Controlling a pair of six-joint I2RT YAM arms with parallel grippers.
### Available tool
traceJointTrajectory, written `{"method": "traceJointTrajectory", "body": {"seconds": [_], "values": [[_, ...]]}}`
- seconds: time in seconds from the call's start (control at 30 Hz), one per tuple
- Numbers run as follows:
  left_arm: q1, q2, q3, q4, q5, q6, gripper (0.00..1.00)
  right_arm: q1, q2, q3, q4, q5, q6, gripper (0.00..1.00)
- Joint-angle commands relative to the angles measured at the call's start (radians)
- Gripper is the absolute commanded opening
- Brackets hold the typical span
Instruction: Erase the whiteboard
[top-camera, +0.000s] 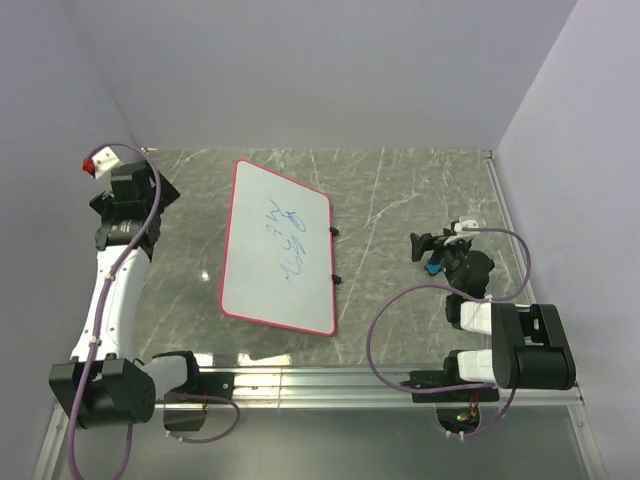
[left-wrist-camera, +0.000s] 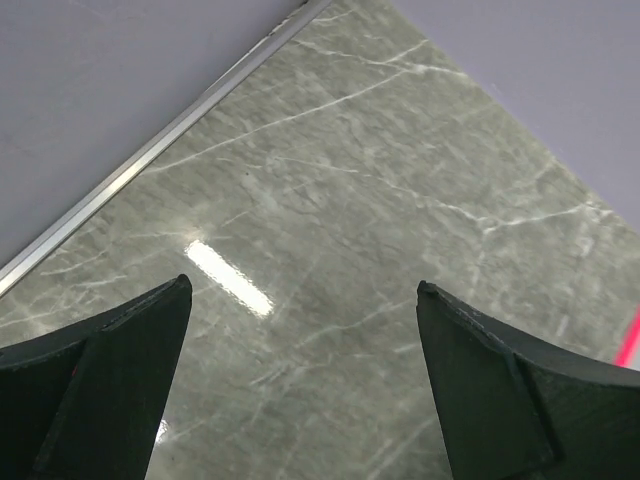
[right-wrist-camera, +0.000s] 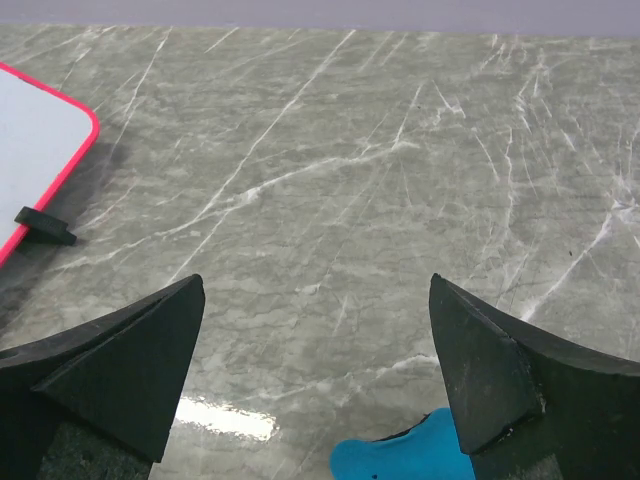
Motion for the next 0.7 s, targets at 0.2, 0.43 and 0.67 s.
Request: {"method": "traceJointTrajectory", "body": {"seconds": [0.2, 0.43, 0.67], "values": [[0.001, 0.001, 0.15, -0.323, 0.171, -0.173, 0.99, 0.003, -0.004, 0.003, 0.09, -0.006, -0.01, 1.0], [-0.05, -0.254, -0.004, -0.342, 0.272, -0.275, 0.99, 0.003, -0.006, 0.003, 0.087, -0.005, -0.011, 1.0], [-0.092, -0.207, 0.341, -0.618, 0.252, -0.15, 0.99, 0.003, -0.015, 0.008, 0.058, -0.001, -0.014, 1.0]]}}
